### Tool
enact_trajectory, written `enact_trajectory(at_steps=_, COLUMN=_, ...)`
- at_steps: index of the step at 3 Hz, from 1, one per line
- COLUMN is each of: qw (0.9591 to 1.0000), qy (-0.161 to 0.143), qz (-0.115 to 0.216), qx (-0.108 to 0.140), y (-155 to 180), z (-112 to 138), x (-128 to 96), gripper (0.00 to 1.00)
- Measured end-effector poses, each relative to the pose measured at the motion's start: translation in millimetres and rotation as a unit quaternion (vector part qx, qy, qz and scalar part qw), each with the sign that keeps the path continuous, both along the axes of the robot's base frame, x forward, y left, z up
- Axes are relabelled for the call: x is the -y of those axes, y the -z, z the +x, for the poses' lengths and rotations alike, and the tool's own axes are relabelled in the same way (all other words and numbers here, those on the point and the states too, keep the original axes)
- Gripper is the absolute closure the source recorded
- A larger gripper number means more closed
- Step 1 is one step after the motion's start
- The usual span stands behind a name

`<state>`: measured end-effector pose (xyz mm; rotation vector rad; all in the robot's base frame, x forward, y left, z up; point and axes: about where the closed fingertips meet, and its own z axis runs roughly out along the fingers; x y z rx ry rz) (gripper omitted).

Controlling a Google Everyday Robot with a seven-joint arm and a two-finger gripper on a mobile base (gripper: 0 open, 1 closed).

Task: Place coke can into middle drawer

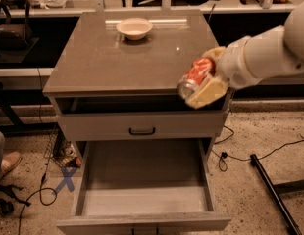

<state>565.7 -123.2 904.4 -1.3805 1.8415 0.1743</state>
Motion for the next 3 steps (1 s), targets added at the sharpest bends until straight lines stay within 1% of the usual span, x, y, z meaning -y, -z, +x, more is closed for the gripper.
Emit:
enact_trajectory(at_steps=1, qw=0.9990, qy=-0.014, qz=-0.013, qx=-0.040, y=44, z=-19, x=-10, gripper=1.00)
enact_trajectory(at_steps=2, qw=0.9990, qy=-0.014, qz=-0.013, qx=-0.040, y=44, z=-19, x=-10, gripper=1.00)
enact_trajectory(at_steps=3, qw=0.9979, qy=-0.018, qz=-0.019, qx=-0.059, y=59, z=-25, x=-14, gripper=1.00)
